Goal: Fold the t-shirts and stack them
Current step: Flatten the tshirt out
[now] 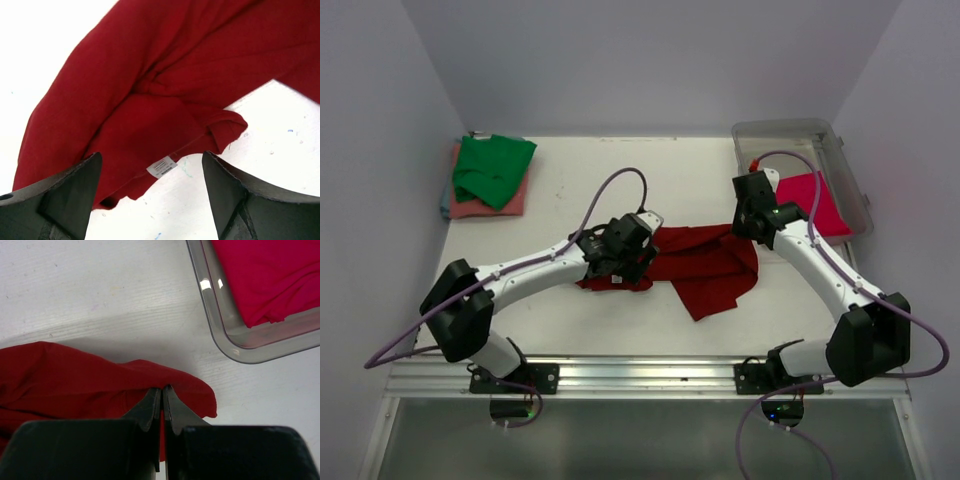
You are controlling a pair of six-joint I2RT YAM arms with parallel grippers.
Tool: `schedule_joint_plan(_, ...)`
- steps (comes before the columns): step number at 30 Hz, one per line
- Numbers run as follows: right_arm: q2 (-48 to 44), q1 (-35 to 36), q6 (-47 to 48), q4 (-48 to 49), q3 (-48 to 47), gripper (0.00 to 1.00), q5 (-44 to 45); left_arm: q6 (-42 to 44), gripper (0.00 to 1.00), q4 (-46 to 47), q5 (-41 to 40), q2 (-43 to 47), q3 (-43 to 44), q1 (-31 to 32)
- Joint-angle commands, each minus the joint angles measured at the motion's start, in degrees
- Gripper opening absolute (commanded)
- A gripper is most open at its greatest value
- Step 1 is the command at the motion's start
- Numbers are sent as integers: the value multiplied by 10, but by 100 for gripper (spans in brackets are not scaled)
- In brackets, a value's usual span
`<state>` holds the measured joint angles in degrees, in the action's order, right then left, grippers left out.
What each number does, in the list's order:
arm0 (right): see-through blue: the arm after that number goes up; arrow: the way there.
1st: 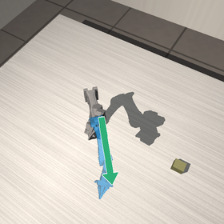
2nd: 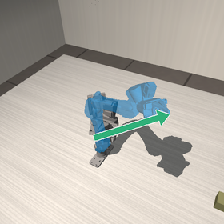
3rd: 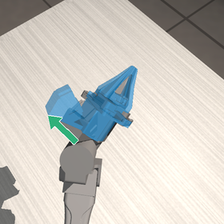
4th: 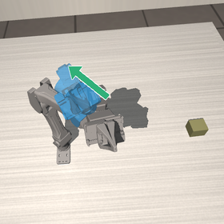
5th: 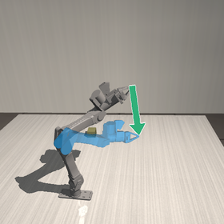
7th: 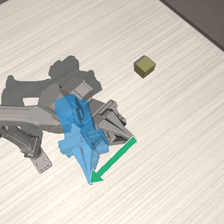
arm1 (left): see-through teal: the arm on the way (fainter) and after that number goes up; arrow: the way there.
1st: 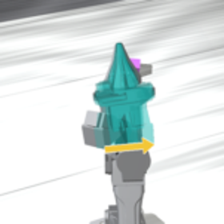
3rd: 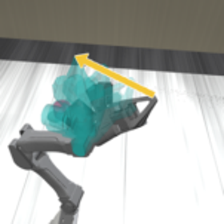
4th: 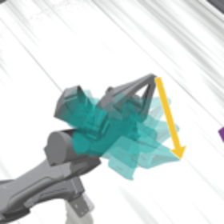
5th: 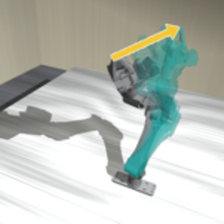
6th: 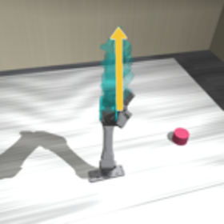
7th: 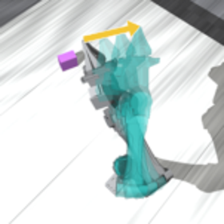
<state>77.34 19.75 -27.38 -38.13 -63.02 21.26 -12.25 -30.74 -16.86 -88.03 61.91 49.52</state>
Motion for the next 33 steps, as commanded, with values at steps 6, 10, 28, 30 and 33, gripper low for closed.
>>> schedule_joint_plan(6,6,-2,5,14,-8,0,-10,92,84,3,39,-53,44,12)
schedule_joint_plan(10,9,-2,3,17,-6,0,-12,108,83,1,60,-91,60,13)
schedule_joint_plan(28,-6,-2,6,24,7,0,-3,111,57,13,55,-113,94,13)
schedule_joint_plan(30,-7,-1,7,24,8,0,-2,107,56,6,52,-122,96,12)
schedule_joint_plan(33,-8,-2,7,24,8,0,2,96,56,-10,46,-124,101,12)
